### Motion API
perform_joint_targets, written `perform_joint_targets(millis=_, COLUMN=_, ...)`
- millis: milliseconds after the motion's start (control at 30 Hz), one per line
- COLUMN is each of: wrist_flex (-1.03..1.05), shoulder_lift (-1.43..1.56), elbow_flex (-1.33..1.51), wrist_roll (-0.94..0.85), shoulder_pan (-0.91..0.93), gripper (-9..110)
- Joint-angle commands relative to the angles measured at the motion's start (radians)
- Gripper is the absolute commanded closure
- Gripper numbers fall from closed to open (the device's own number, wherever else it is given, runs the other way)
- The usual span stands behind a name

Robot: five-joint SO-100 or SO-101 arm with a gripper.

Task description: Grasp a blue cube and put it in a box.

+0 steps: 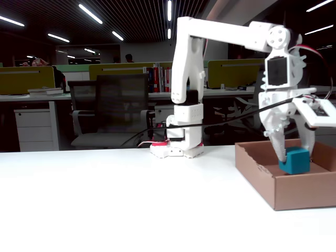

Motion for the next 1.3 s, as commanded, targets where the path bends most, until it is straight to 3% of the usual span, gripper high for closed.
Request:
perform_joint_targets(millis=0, wrist_flex=-0.02, shoulder_lift=0.006, elbow_flex=0.002, wrist_roll=0.012, shoulder_pan=-0.014, gripper=85)
perform_joint_targets(millis=267, wrist_flex=-0.029, shoulder_lift=0.008, elbow_flex=0.031, wrist_roll=0.02, shoulder_pan=-0.008, gripper=75)
perform_joint_targets(millis=533, wrist_flex=0.017, shoulder_lift=0.115, elbow_flex=0.055, wrist_roll=0.02, shoulder_pan=0.002, gripper=74)
perform_joint_targets(millis=1267, wrist_flex=0.25, shoulder_lift=0.762, elbow_flex=0.184, wrist_roll=-0.121, shoulder_pan=0.285, gripper=76)
